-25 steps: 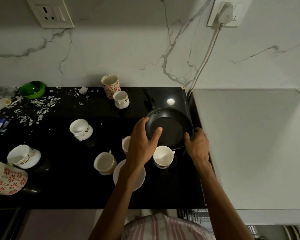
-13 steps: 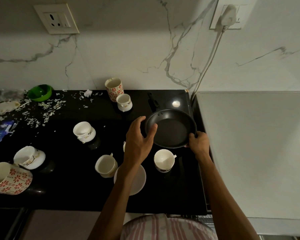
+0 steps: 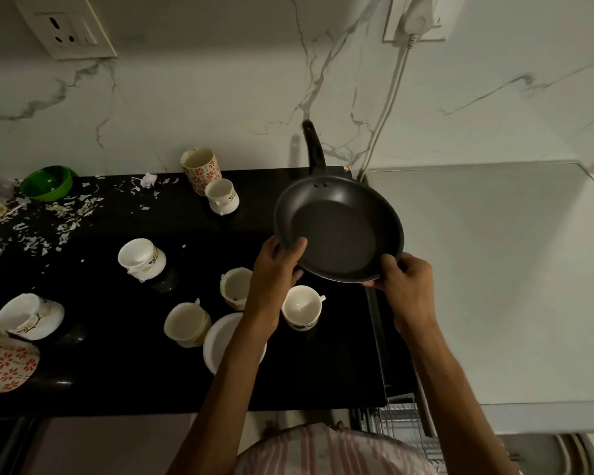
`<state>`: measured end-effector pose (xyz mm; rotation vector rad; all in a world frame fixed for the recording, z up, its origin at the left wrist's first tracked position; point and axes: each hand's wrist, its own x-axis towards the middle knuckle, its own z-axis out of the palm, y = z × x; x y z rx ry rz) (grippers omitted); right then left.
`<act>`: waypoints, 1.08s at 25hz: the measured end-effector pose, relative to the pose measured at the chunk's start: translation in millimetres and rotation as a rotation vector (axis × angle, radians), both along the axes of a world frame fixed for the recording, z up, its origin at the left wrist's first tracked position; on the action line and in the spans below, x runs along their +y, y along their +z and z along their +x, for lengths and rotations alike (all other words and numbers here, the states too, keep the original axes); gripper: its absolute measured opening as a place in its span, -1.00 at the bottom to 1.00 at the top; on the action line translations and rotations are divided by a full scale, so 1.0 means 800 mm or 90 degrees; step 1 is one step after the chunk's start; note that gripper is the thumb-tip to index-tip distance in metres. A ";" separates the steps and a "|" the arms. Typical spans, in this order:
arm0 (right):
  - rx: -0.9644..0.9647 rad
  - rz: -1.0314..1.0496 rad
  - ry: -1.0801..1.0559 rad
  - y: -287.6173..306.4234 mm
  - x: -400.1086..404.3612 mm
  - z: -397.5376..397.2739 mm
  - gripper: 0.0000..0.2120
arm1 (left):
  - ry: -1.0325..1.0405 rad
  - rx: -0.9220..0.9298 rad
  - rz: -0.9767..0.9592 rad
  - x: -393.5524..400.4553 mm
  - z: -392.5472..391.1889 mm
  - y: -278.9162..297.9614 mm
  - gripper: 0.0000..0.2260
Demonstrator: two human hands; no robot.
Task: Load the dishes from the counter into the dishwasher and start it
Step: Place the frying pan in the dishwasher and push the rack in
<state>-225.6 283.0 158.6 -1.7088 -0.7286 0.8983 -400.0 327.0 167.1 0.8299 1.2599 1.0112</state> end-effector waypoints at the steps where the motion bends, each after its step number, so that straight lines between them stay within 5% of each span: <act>1: 0.019 0.021 0.010 0.007 -0.013 -0.009 -0.81 | 0.012 -0.076 -0.022 -0.007 0.005 0.003 -0.60; 11: 0.142 0.025 0.119 0.041 -0.090 0.001 -0.82 | 0.141 -0.162 -0.048 -0.094 0.002 0.015 -0.75; 17: 0.237 0.042 0.128 0.052 -0.124 0.021 -0.73 | 0.088 -0.178 -0.041 -0.139 -0.042 0.033 -0.80; 27: 0.166 0.079 0.092 0.035 -0.233 -0.048 -0.79 | 0.003 -0.274 -0.023 -0.217 -0.092 0.044 -0.67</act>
